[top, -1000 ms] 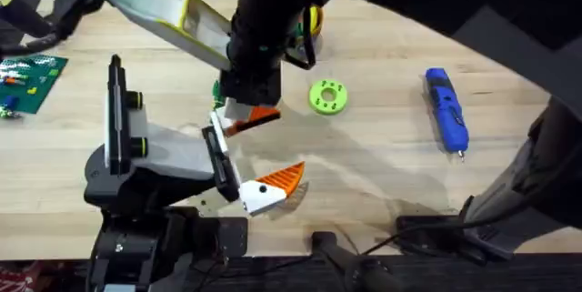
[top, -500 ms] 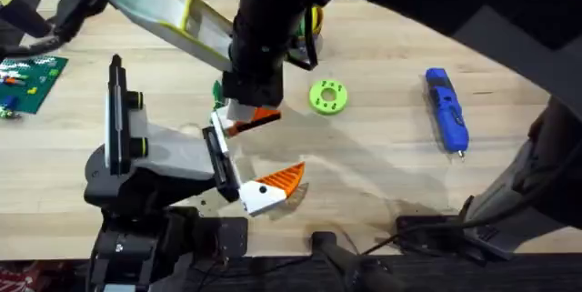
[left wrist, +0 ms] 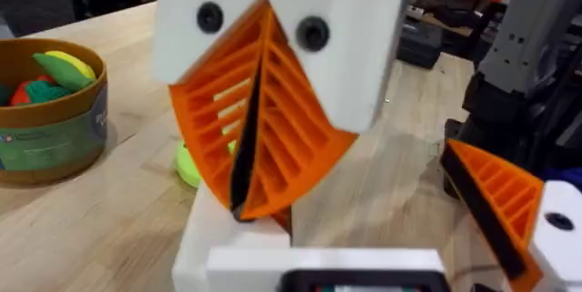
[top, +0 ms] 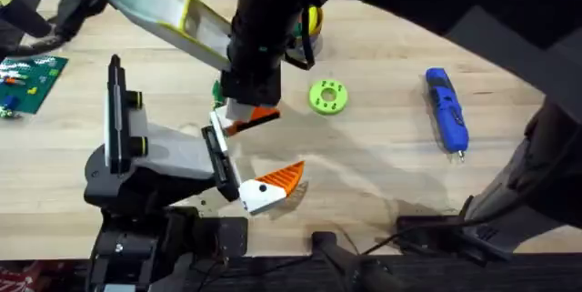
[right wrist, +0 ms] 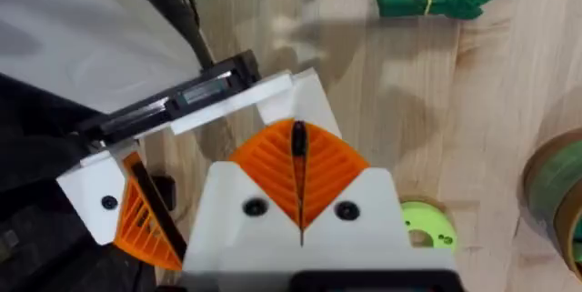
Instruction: Pick up the gripper from the table and insert it into the empty holder that is missing its gripper. Then pick up a screw, insert it into the mounting hole, and use the screwdriver to tighten it. Finally, clean up the table by picking up the vegetable and placing it into the bucket.
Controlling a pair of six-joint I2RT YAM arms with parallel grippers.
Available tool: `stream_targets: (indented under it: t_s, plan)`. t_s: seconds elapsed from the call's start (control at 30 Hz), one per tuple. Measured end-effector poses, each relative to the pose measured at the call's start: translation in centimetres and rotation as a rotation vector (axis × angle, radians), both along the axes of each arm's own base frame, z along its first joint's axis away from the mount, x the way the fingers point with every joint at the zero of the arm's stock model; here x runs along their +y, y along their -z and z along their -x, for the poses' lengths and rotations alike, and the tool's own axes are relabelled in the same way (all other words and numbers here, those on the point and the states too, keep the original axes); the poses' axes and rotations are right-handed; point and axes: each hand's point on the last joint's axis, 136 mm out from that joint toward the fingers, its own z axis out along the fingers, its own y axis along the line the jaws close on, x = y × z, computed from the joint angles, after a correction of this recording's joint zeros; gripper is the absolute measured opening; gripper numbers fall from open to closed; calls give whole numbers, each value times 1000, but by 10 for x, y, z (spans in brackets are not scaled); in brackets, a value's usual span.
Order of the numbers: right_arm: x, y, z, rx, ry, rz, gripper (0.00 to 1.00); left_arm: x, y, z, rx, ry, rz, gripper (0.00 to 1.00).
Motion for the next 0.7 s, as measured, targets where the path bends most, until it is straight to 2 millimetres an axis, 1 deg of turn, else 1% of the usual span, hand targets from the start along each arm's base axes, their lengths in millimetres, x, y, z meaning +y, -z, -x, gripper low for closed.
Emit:
stream_targets:
  t_s: [0.7]
  plan:
    - [3, 1, -1, 2, 0, -6, 9, 1, 0, -2, 12, -11, 4, 986]
